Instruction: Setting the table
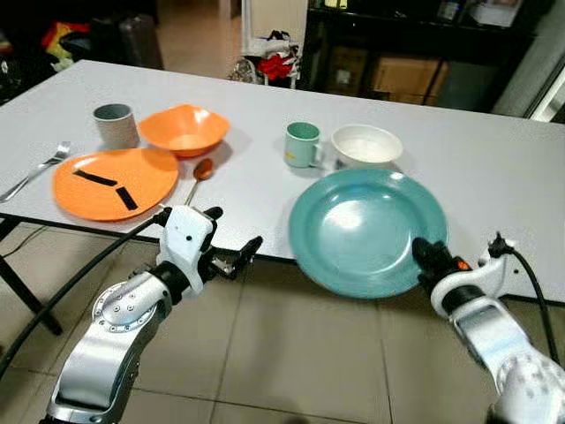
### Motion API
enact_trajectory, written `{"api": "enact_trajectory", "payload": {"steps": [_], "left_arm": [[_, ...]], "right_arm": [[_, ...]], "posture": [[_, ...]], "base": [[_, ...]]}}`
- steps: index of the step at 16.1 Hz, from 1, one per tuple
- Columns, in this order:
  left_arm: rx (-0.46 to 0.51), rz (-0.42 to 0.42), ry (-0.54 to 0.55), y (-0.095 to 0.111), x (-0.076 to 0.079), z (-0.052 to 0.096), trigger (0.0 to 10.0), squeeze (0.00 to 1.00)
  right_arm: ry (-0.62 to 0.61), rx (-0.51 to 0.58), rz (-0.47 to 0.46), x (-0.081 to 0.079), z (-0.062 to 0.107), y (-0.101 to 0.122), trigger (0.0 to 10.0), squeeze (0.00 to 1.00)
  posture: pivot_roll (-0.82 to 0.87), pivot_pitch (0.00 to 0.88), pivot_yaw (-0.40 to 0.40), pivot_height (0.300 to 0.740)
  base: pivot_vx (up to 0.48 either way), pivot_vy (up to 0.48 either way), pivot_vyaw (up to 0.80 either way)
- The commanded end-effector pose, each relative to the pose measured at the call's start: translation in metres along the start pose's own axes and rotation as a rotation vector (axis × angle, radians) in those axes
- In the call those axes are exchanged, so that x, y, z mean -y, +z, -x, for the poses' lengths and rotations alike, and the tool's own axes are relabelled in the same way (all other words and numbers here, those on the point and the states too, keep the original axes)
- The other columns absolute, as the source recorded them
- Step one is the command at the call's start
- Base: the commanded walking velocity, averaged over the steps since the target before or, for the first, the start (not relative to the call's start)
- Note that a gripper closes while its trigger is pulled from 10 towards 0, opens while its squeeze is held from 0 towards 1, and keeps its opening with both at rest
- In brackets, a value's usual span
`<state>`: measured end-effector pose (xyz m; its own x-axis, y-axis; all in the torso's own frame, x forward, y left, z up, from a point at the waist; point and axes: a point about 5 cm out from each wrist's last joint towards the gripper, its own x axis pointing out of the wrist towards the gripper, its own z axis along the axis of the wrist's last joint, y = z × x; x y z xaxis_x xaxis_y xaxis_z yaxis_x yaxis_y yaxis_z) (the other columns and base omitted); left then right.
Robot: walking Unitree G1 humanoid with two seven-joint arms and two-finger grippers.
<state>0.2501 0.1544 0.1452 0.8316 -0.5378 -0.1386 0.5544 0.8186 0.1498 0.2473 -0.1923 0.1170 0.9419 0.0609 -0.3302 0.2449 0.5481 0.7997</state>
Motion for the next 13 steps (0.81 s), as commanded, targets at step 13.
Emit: {"api": "enact_trajectory", "payload": {"steps": [13], "left_arm": [[-0.031,0.002,-0.087,0.001,0.010,0.001,10.0,0.00]], "right_arm": [[-0.106,-0.112,-0.108,-0.014,-0.084,0.017,10.0,0.00]], "posture": [[0.03,0.000,-0.057,0.740]], "base": [[0.000,0.000,0.00]]}}
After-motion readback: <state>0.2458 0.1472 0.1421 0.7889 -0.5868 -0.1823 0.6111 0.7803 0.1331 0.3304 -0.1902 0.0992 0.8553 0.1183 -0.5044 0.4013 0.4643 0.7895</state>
